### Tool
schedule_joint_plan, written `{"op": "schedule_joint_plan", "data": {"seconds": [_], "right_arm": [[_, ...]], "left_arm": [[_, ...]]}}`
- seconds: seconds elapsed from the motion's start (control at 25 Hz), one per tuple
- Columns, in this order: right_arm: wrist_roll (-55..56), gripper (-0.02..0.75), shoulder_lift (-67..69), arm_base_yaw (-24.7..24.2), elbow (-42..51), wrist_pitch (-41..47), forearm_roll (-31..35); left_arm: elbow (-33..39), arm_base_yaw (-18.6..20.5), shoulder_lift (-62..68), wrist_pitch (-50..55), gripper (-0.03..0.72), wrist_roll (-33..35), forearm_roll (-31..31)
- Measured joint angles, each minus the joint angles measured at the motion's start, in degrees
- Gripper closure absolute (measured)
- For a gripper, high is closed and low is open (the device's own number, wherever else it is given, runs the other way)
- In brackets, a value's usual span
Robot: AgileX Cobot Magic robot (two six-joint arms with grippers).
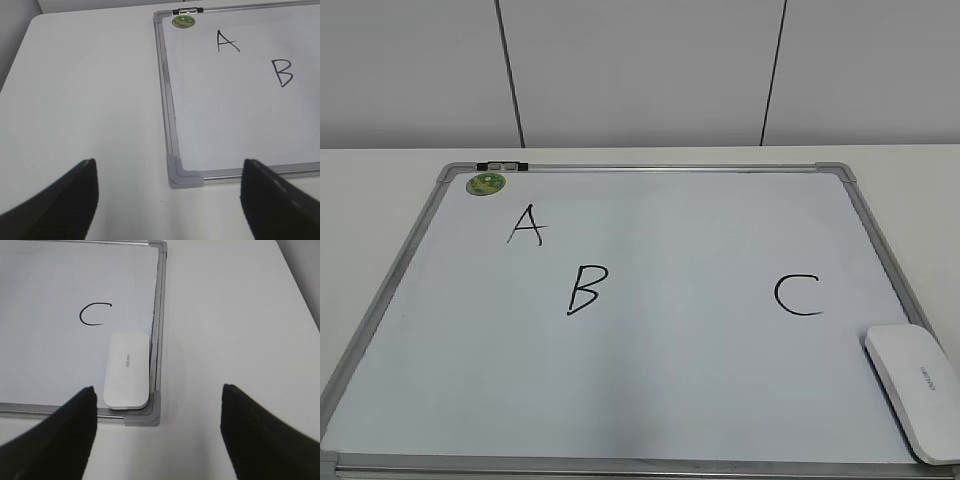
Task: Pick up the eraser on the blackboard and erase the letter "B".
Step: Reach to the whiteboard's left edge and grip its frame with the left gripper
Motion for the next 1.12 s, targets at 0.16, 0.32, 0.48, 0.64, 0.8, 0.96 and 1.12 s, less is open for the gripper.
{"op": "schedule_joint_plan", "data": {"seconds": [0.16,0.32,0.48,0.64,0.8,0.96,1.12], "right_arm": [[0.0,0.148,0.0,0.0,0.0,0.0,0.0],[0.0,0.148,0.0,0.0,0.0,0.0,0.0],[0.0,0.148,0.0,0.0,0.0,0.0,0.0],[0.0,0.148,0.0,0.0,0.0,0.0,0.0],[0.0,0.148,0.0,0.0,0.0,0.0,0.0],[0.0,0.148,0.0,0.0,0.0,0.0,0.0],[0.0,0.148,0.0,0.0,0.0,0.0,0.0]], "left_arm": [[0.0,0.0,0.0,0.0,0.027,0.0,0.0],[0.0,0.0,0.0,0.0,0.029,0.0,0.0],[0.0,0.0,0.0,0.0,0.034,0.0,0.0],[0.0,0.0,0.0,0.0,0.039,0.0,0.0],[0.0,0.0,0.29,0.0,0.045,0.0,0.0],[-1.0,0.0,3.1,0.0,0.049,0.0,-0.26],[-4.1,0.0,11.3,-1.29,0.053,0.0,-0.75]]}}
